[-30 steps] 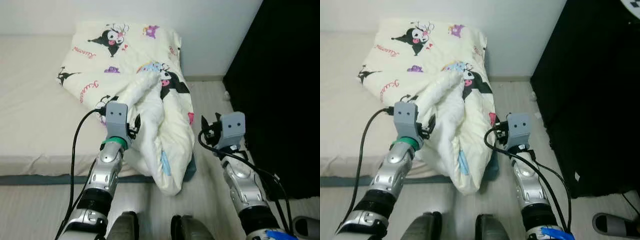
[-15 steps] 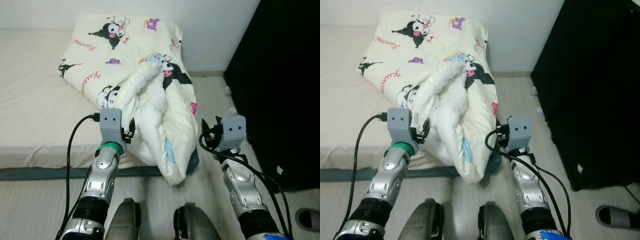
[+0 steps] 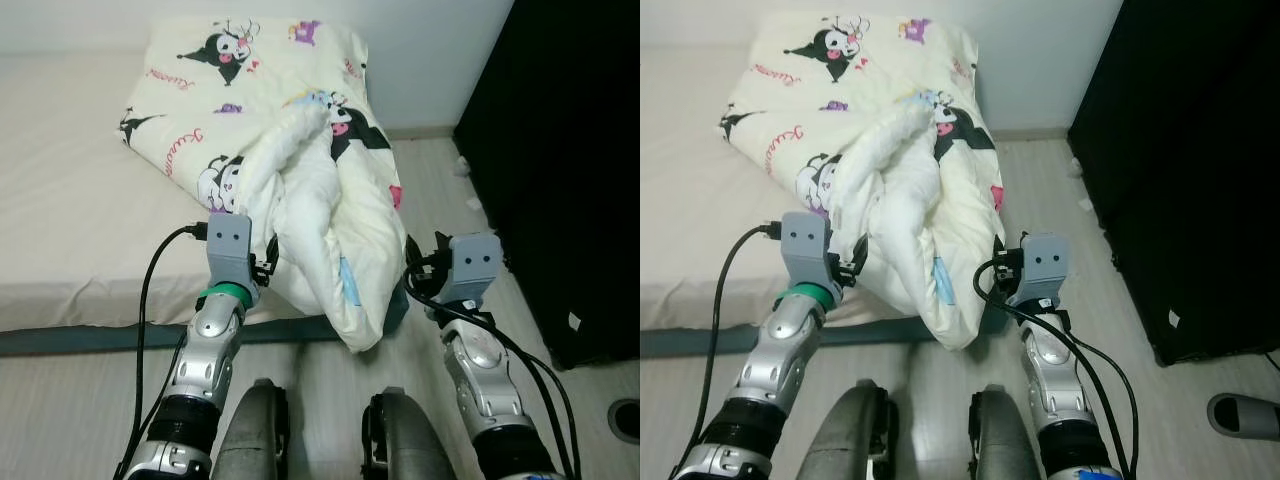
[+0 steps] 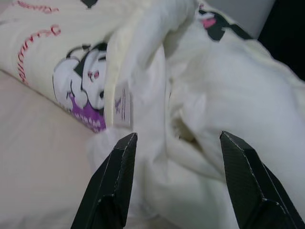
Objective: Clean up the room
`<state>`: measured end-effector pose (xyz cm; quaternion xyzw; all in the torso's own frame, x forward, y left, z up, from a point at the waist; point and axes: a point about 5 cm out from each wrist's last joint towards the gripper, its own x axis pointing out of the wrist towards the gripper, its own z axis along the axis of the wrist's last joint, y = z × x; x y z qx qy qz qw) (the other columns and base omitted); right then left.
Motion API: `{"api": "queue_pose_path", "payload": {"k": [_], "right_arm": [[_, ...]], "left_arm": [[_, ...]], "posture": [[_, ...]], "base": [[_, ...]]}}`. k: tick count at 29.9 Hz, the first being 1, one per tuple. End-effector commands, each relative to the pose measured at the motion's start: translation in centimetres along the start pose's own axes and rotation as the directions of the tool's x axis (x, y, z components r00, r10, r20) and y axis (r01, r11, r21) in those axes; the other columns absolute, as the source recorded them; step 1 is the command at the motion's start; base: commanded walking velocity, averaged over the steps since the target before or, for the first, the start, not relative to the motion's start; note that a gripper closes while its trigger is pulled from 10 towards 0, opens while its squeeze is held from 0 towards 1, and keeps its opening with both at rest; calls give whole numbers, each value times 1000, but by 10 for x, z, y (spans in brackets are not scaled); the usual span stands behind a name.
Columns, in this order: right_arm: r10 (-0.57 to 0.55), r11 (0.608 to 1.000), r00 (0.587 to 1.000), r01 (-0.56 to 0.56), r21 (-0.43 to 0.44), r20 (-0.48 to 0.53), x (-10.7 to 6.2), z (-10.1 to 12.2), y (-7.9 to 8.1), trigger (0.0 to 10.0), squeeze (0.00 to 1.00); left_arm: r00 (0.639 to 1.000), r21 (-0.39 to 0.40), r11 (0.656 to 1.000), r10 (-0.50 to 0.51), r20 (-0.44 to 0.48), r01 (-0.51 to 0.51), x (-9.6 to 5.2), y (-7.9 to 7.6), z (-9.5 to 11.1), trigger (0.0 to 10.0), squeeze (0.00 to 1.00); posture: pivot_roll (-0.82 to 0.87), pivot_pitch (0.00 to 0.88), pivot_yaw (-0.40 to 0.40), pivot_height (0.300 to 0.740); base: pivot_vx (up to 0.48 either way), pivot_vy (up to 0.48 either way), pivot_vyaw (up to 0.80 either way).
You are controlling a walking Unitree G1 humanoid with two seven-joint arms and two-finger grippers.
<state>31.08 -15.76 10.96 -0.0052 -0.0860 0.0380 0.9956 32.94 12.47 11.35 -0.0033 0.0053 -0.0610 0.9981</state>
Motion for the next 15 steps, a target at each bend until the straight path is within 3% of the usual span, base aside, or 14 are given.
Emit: {"api": "queue_pose_path", "payload": {"k": [1, 10, 15], "right_arm": [[-7, 1000, 1000, 7, 13, -3, -4, -3, -1, 10000, 0], [-3, 1000, 1000, 3, 17, 2, -2, -2, 5, 10000, 0], [-1, 1000, 1000, 0, 24, 24, 0, 2, 5, 10000, 0]], "left_arm": [[999, 11, 1000, 1, -32, -1, -4, 0, -7, 10000, 0], [1000, 15, 1000, 4, -31, -4, -6, 1, -5, 10000, 0], [1000, -6, 1000, 16, 6, -16, -4, 0, 5, 10000, 0]], "posture": [[76, 189, 94, 633], [88, 185, 95, 633], [88, 185, 97, 633]], "base": [[0, 0, 0], [0, 0, 0], [0, 0, 0]]}}
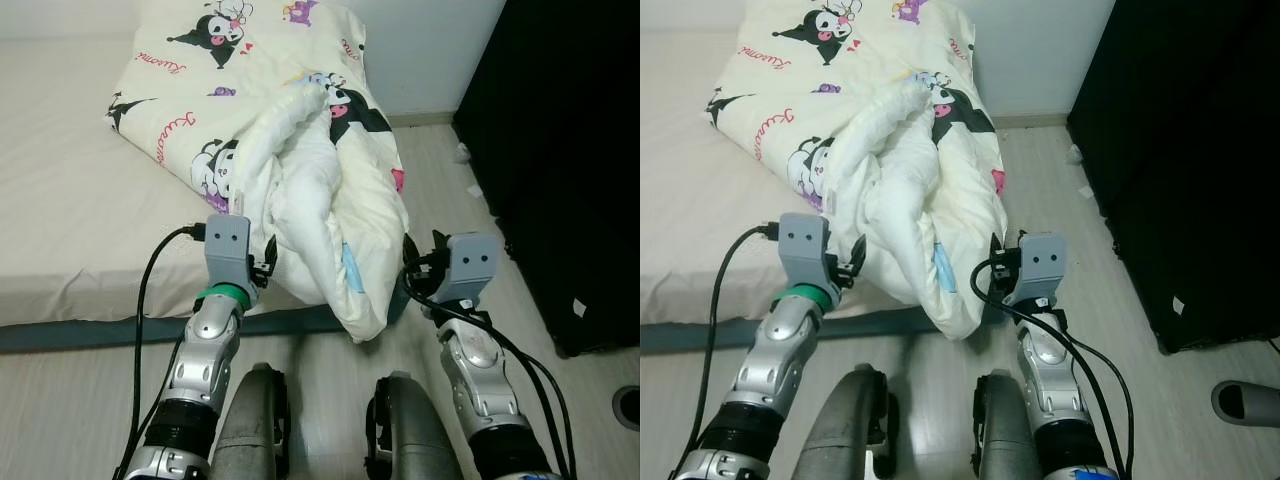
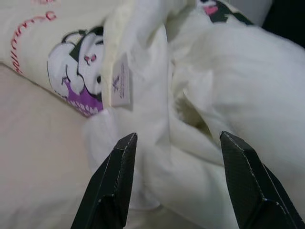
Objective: Clean up the room
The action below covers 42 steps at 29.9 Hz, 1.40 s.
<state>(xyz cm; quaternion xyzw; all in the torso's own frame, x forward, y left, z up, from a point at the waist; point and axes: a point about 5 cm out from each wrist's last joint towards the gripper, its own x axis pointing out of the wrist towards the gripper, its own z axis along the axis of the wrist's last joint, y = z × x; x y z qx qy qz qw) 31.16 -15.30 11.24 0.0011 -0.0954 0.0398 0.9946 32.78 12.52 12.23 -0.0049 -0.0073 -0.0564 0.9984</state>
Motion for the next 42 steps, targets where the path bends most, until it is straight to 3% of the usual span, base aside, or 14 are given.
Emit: {"api": "queue_pose_path", "payload": {"k": [1, 6, 15, 17, 22, 23, 24, 27, 29, 30, 31, 32, 37, 42], "right_arm": [[-1, 1000, 1000, 1, 16, 17, -2, 1, 1, 10000, 0], [-5, 1000, 1000, 5, 3, 26, -1, 4, -1, 10000, 0], [-15, 1000, 999, 16, -11, 33, -1, 6, -5, 10000, 0], [-17, 1000, 1000, 18, -20, 20, -1, 5, -6, 10000, 0], [-18, 999, 1000, 19, -26, 21, -1, 5, -7, 10000, 0], [-29, 999, 999, 31, -40, 34, -2, 7, -8, 10000, 0], [-33, 998, 999, 34, -46, 39, -2, 8, -9, 10000, 0], [-44, 998, 998, 46, -50, 46, -3, 9, -12, 10000, 0], [-59, 997, 997, 62, -53, 53, -6, 9, -15, 10000, 0], [-59, 997, 997, 62, -53, 53, -6, 9, -15, 10000, 0], [-66, 996, 996, 69, -54, 57, -8, 10, -16, 10000, 0], [-67, 996, 996, 70, -54, 58, -8, 10, -17, 10000, 0], [-70, 996, 996, 73, -55, 57, -10, 10, -18, 10000, 0], [-63, 996, 997, 66, -53, 49, -11, 8, -17, 10000, 0]], "left_arm": [[1000, -16, 1000, 4, 2, -4, -1, 0, 2, 10000, 0], [998, -42, 998, -48, 52, 50, 4, -7, 14, 10000, 0], [979, -7, 982, -187, 80, 188, 21, -32, 31, 10000, 0], [963, 1, 967, -252, 95, 253, 27, -44, 39, 10000, 0], [939, 8, 945, -325, 109, 326, 31, -57, 46, 10000, 0], [911, 22, 917, -398, 108, 398, 35, -72, 53, 10000, 0], [904, 30, 910, -414, 106, 413, 36, -76, 55, 10000, 0], [904, 53, 912, -410, 119, 407, 38, -82, 58, 10000, 0], [926, 150, 940, -331, 179, 307, 44, -80, 68, 10000, 0], [926, 150, 940, -331, 179, 307, 44, -80, 68, 10000, 0], [930, 220, 952, -264, 254, 211, 48, -76, 79, 10000, 0], [929, 233, 955, -246, 277, 184, 50, -75, 83, 10000, 0], [915, 294, 955, -162, 369, 51, 55, -64, 102, 10000, 0], [919, 363, 931, -119, 377, -28, 58, -55, 102, 10000, 0]], "posture": [[88, 187, 95, 628], [84, 194, 89, 623], [77, 210, 87, 623], [76, 212, 87, 614], [71, 226, 90, 604], [65, 235, 98, 604], [63, 237, 100, 604], [57, 240, 106, 604], [51, 244, 111, 604], [51, 244, 111, 604], [45, 246, 115, 604], [45, 246, 115, 604], [44, 245, 119, 604], [44, 246, 117, 604]], "base": [[0, 0, 0], [0, 0, 0], [0, 0, 0], [0, 0, 0], [0, 0, 0], [0, 0, 0], [0, 0, 0], [0, 0, 0], [0, 0, 0], [0, 0, 0], [0, 0, 0], [0, 0, 0], [0, 0, 0], [0, 0, 0]]}}
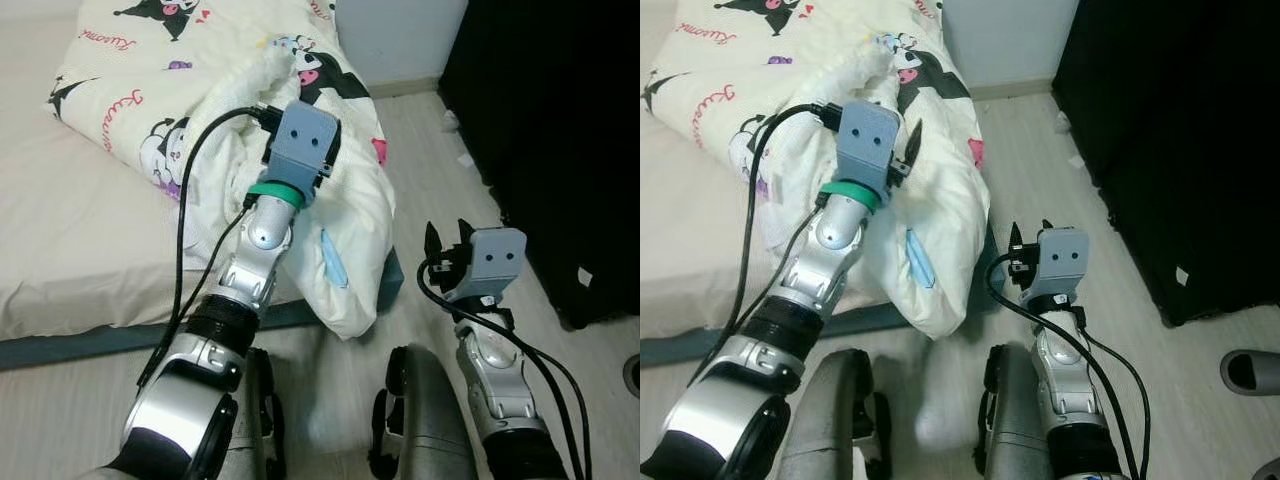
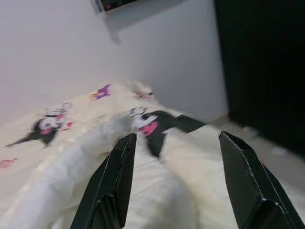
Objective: Clean up the room
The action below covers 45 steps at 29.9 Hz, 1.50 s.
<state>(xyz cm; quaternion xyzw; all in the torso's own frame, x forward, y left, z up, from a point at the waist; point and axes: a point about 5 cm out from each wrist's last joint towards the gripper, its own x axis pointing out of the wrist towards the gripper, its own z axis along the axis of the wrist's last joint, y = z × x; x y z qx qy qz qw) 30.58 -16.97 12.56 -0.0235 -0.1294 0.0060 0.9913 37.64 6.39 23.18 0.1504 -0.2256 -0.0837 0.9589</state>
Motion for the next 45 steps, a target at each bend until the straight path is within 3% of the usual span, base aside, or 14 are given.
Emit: {"api": "queue_pose_path", "payload": {"k": [1, 6, 8, 9, 10, 12, 14, 19, 24, 25, 26, 34, 36, 45], "right_arm": [[1, 1000, 1000, -1, 3, -22, -7, -6, 0, 10000, 0], [4, 1000, 1000, -4, 4, -26, -8, -7, 0, 10000, 0], [118, 991, 991, -114, 71, -58, -9, -8, 11, 10000, 0], [118, 991, 991, -114, 71, -58, -9, -8, 11, 10000, 0], [286, 953, 955, -275, 131, -78, -13, -8, 27, 10000, 0], [435, 895, 895, -419, 152, -97, -23, -7, 42, 10000, 0], [435, 895, 895, -419, 152, -97, -23, -7, 42, 10000, 0], [513, 854, 851, -494, 166, -111, -31, -8, 50, 10000, 0], [518, 850, 847, -496, 176, -118, -34, -11, 54, 10000, 0], [525, 846, 843, -501, 182, -119, -34, -11, 55, 10000, 0], [531, 842, 839, -506, 186, -122, -35, -10, 55, 10000, 0], [551, 829, 824, -523, 198, -131, -37, -8, 55, 10000, 0], [556, 826, 820, -528, 197, -137, -38, -8, 55, 10000, 0], [566, 821, 812, -536, 198, -146, -39, -8, 56, 10000, 0]], "left_arm": [[1000, 69, 998, 5, -22, -3, -2, 0, -7, 10000, 0], [1000, 101, 995, 15, -22, -13, -2, 0, -10, 10000, 0], [998, 174, 984, 35, -46, -27, -2, 4, -17, 10000, 102], [998, 174, 984, 35, -46, -27, -2, 4, -17, 10000, 102], [996, 195, 980, 61, -72, -45, 0, 10, -21, 10000, 51], [993, 196, 979, 75, -89, -56, 1, 13, -22, 10000, 0], [993, 196, 979, 75, -89, -56, 1, 13, -22, 10000, 0], [994, 212, 976, 65, -90, -44, 1, 12, -23, 10000, 0], [983, 286, 958, 55, -175, -2, -2, 12, -38, 10000, 0], [978, 296, 955, 62, -197, -1, -2, 14, -41, 10000, 643], [975, 312, 950, 78, -209, -9, -2, 17, -44, 10000, 1000], [964, 364, 930, 148, -222, -59, -2, 31, -50, 10000, 1000], [956, 424, 903, 179, -232, -66, -3, 40, -53, 10000, 1000], [931, 495, 865, 246, -269, -85, -7, 59, -64, 10000, 1000]], "posture": [[44, 246, 117, 604], [45, 246, 116, 604], [46, 246, 115, 604], [46, 246, 115, 604], [45, 245, 115, 604], [42, 243, 113, 604], [42, 243, 113, 604], [38, 236, 108, 604], [32, 228, 107, 604], [32, 228, 107, 604], [32, 226, 108, 604], [28, 220, 109, 604], [28, 218, 109, 604], [30, 222, 108, 604]], "base": [[0, 0, 0], [0, 0, 0], [0, 0, 0], [0, 0, 0], [0, 0, 0], [0, 0, 0], [0, 0, 0], [0, 0, 0], [0, 0, 0], [0, 0, 0], [0, 0, 0], [0, 0, 0], [0, 0, 0], [0, 0, 0]]}}
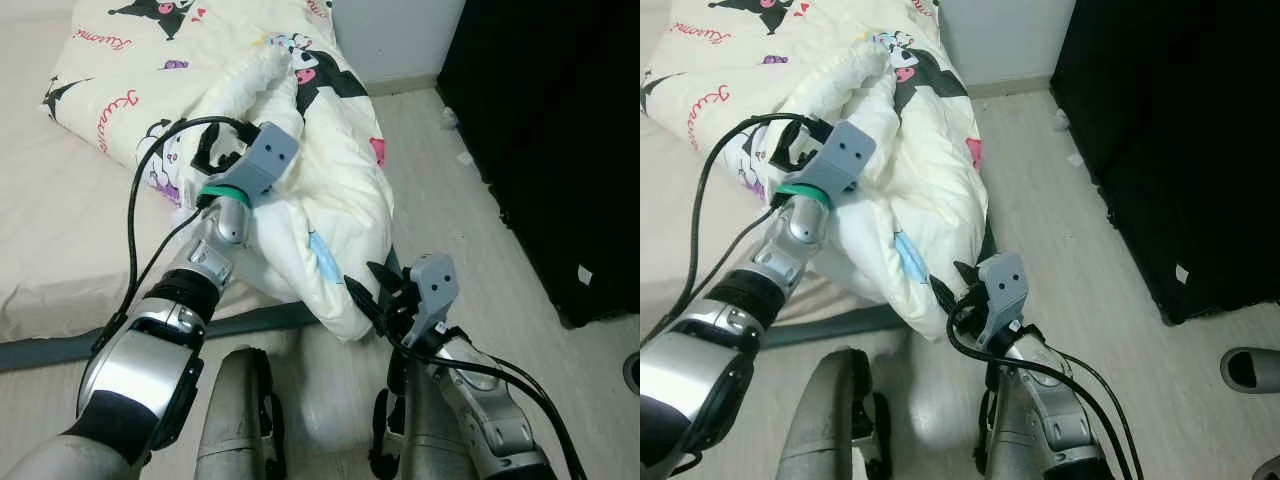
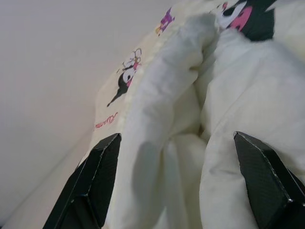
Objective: Clean up the room
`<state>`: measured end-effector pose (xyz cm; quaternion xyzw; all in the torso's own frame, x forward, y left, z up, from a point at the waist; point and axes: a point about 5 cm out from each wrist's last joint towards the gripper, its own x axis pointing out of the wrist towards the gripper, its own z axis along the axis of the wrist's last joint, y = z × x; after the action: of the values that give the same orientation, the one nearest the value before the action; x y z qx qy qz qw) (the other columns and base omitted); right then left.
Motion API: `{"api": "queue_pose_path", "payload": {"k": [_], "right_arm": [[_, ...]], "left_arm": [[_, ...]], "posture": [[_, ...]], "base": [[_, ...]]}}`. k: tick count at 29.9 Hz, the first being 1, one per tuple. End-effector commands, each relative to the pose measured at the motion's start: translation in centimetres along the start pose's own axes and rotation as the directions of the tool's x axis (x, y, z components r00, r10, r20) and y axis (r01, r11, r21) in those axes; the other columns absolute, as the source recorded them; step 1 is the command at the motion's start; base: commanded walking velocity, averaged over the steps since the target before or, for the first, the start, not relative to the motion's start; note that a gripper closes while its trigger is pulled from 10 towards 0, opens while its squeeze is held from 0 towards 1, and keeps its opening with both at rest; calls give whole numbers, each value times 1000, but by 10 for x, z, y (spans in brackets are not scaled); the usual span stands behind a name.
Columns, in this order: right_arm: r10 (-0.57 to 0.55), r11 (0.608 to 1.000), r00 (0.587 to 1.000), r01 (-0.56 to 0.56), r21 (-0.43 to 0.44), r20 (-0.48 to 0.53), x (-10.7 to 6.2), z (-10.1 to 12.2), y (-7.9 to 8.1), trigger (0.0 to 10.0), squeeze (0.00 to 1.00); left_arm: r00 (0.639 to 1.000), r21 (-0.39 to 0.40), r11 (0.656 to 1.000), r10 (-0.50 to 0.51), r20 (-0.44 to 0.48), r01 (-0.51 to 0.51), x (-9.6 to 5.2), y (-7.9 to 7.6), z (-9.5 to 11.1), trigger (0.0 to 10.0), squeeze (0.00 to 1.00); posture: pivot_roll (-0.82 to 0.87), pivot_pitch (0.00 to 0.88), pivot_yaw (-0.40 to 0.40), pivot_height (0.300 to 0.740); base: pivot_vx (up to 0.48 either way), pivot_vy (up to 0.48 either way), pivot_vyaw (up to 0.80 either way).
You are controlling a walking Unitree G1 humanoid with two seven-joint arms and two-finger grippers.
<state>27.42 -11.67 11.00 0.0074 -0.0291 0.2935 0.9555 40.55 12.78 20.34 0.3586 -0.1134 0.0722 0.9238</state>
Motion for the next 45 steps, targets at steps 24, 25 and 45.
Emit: {"api": "queue_pose_path", "payload": {"k": [24, 25, 45], "right_arm": [[19, 1000, 999, -19, 14, -30, -1, -3, 3, 10000, 0], [19, 1000, 999, -19, 13, -30, -1, -3, 3, 10000, 0], [11, 1000, 1000, -11, 4, -28, -1, -2, 1, 10000, 0]], "left_arm": [[989, -111, 986, -131, -72, 123, -12, -15, -23, 0, 0], [988, -110, 986, -132, -74, 124, -12, -14, -23, 0, 0], [996, -43, 998, 38, -77, -41, -3, 13, -27, 10000, 0]], "posture": [[41, 241, 102, 604], [41, 242, 101, 604], [41, 244, 103, 604]], "base": [[0, 0, 0], [0, 0, 0], [0, 0, 0]]}}
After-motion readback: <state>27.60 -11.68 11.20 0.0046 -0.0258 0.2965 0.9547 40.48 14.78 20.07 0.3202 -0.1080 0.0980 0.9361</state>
